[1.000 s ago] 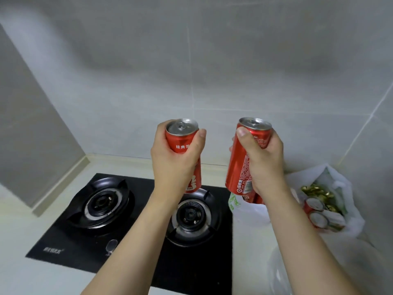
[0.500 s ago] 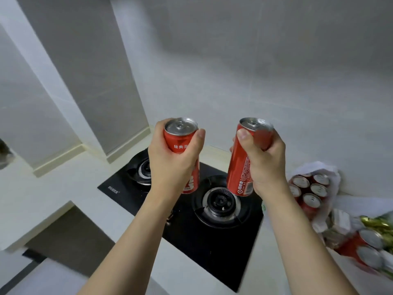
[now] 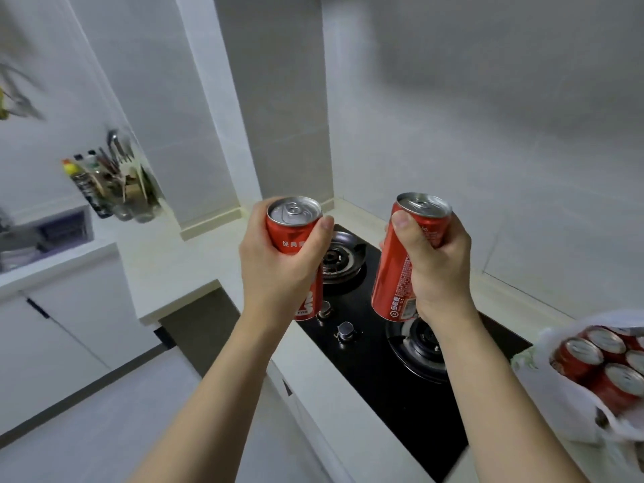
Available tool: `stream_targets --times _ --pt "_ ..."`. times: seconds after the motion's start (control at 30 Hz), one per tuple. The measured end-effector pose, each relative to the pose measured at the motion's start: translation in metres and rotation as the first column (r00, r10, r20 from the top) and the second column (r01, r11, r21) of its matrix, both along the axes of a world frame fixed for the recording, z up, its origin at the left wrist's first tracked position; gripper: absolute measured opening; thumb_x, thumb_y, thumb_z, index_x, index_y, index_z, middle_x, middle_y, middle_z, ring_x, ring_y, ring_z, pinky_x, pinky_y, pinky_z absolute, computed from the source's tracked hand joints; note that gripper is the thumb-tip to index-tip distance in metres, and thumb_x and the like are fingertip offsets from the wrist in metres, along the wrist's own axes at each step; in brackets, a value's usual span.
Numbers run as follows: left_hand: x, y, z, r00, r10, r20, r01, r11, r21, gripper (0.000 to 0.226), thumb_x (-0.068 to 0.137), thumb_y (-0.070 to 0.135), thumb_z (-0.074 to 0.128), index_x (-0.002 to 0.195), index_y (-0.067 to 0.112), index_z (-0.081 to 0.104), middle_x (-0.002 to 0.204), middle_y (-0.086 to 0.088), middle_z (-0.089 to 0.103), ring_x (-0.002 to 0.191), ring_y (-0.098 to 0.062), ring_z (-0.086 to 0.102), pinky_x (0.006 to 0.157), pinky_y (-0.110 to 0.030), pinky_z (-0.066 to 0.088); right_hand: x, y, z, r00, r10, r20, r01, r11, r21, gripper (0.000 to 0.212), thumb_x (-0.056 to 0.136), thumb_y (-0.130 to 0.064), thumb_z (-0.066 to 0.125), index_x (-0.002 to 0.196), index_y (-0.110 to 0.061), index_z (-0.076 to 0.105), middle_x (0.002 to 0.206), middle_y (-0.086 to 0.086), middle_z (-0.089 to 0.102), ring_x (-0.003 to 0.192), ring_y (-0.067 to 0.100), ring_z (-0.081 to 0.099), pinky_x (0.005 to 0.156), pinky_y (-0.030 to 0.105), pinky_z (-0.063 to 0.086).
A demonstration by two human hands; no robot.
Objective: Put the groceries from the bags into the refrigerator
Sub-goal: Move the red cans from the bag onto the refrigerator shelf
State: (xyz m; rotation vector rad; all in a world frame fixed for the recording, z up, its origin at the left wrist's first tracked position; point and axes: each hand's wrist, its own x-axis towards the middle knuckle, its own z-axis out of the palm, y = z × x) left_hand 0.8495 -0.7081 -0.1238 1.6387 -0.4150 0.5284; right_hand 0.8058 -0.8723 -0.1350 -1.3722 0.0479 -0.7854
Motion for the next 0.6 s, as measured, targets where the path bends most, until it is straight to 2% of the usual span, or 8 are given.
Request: stream_targets --times 0.17,0.33,0.4,0.5,0.53,0.6 --pt "-0.013 0.052 0.005 0.997 0.075 0.022 -0.075 0.997 -0.013 0.037 0.075 0.04 0.077 0.102 0.023 0.058 0.088 0.016 0.065 0.082 0.003 0.065 0.069 -0.008 0.048 0.007 0.046 0.002 0.993 0.115 -0.007 -0.115 0.993 0.004 0.029 0.067 -0.048 0.076 0.085 -0.028 0.065 0.077 0.004 0.069 0.068 0.026 0.069 0.065 0.045 0.058" --pt "-0.024 0.109 0.013 0.987 0.158 0.041 -0.158 0.987 -0.012 0.035 0.074 0.045 0.077 0.098 0.037 0.053 0.09 0.017 0.063 0.085 0.003 0.065 0.069 -0.008 0.048 0.011 0.101 0.009 0.98 0.199 -0.006 -0.199 0.979 -0.034 0.037 0.068 -0.052 0.079 0.089 -0.025 0.066 0.089 0.014 0.068 0.082 0.041 0.067 0.076 0.063 0.054" --pt "-0.028 0.134 0.012 0.98 0.194 0.045 -0.193 0.981 -0.018 0.036 0.076 0.046 0.08 0.099 0.037 0.055 0.091 0.014 0.065 0.086 -0.004 0.066 0.071 -0.013 0.051 0.01 0.124 0.013 0.973 0.229 -0.019 -0.229 0.973 -0.031 0.042 0.067 -0.051 0.079 0.093 -0.021 0.065 0.089 0.015 0.068 0.079 0.039 0.068 0.073 0.062 0.056" --pt "-0.036 0.17 0.012 0.968 0.243 0.054 -0.242 0.97 -0.022 0.039 0.073 0.053 0.075 0.102 0.035 0.055 0.094 0.013 0.066 0.087 -0.006 0.067 0.072 -0.015 0.052 0.006 0.158 0.019 0.962 0.274 -0.019 -0.274 0.961 -0.028 0.036 0.067 -0.048 0.078 0.091 -0.023 0.066 0.084 0.008 0.07 0.073 0.029 0.069 0.064 0.049 0.058" --pt "-0.04 0.181 0.012 0.964 0.26 0.06 -0.259 0.966 -0.022 0.041 0.073 0.055 0.074 0.103 0.034 0.055 0.094 0.014 0.065 0.088 -0.005 0.066 0.073 -0.014 0.051 0.005 0.169 0.02 0.957 0.291 -0.012 -0.291 0.956 -0.034 0.03 0.067 -0.047 0.078 0.087 -0.027 0.067 0.082 0.006 0.07 0.072 0.028 0.068 0.064 0.047 0.058" --pt "-0.048 0.202 0.013 0.953 0.296 0.062 -0.296 0.955 -0.018 0.04 0.073 0.052 0.076 0.102 0.036 0.054 0.092 0.021 0.065 0.087 -0.002 0.066 0.072 -0.012 0.05 0.001 0.191 0.022 0.948 0.317 -0.012 -0.317 0.947 -0.048 0.024 0.066 -0.048 0.077 0.082 -0.032 0.069 0.081 0.005 0.069 0.074 0.03 0.067 0.069 0.053 0.058"
